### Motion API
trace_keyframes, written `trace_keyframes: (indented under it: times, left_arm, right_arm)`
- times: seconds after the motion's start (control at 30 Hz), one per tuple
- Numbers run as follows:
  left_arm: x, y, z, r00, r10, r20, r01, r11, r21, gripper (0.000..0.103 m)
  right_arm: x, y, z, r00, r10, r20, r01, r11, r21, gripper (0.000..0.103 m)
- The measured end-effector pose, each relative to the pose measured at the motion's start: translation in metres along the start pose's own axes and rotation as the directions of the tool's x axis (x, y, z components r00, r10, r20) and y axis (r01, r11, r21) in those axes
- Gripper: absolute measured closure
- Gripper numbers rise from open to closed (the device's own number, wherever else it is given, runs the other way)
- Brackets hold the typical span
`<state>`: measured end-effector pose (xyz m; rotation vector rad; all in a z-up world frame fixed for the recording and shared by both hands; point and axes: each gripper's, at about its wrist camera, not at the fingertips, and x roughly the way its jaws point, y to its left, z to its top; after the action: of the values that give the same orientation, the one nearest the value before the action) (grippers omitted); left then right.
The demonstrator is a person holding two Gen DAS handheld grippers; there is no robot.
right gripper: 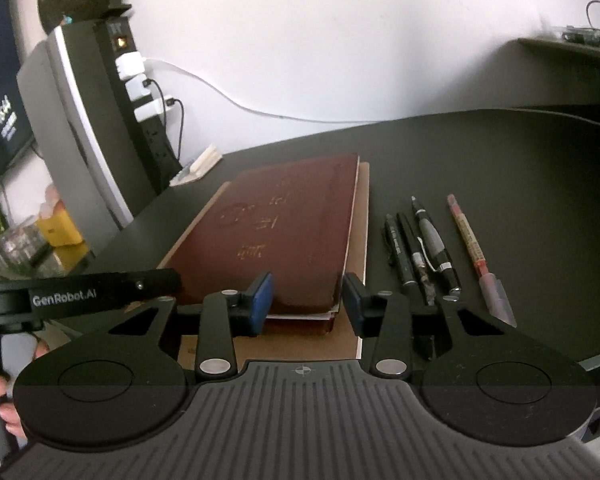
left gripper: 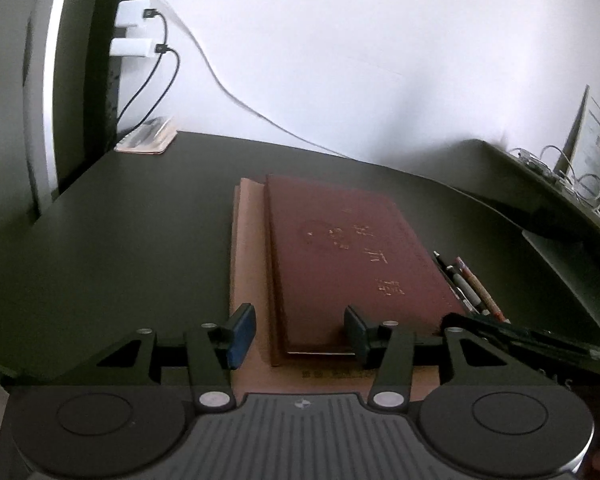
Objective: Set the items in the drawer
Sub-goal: 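Close both grippers on the edge of the maroon notebook, then lift the maroon notebook off the tan notebook with both grippers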
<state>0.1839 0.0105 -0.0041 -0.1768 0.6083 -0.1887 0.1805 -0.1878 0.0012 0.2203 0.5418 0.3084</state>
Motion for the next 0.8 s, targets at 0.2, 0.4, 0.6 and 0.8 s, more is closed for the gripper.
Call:
trace_keyframes:
  times: [0.2, 0.4, 0.6, 0.8]
  left_arm:
    - [0.002, -0.004, -0.001, 1.0, -0.018, -0.004, 0.018, 1.0, 0.008, 0.054]
    - [-0.004, -0.007, -0.002, 1.0, -0.019, 0.013, 0.018, 1.0, 0.018, 0.054]
    - [-0.002, -0.011, -0.003, 1.0, -0.013, 0.014, 0.013, 0.999, 0.043, 0.054]
    - [-0.005, -0.013, -0.002, 1.0, -0.013, 0.009, 0.012, 0.999, 0.031, 0.052]
  right_arm:
    - [-0.001, 0.003, -0.001, 1.0, -0.009, 0.001, 0.009, 1.0, -0.018, 0.053]
    - [-0.004, 0.002, 0.0, 1.0, -0.004, -0.001, 0.004, 1.0, -0.012, 0.054]
    - [-0.005, -0.003, 0.001, 1.0, 0.008, -0.008, -0.008, 1.0, 0.02, 0.054]
    - [-0.01, 0.006, -0.001, 1.0, -0.02, 0.017, 0.021, 0.999, -0.046, 0.057]
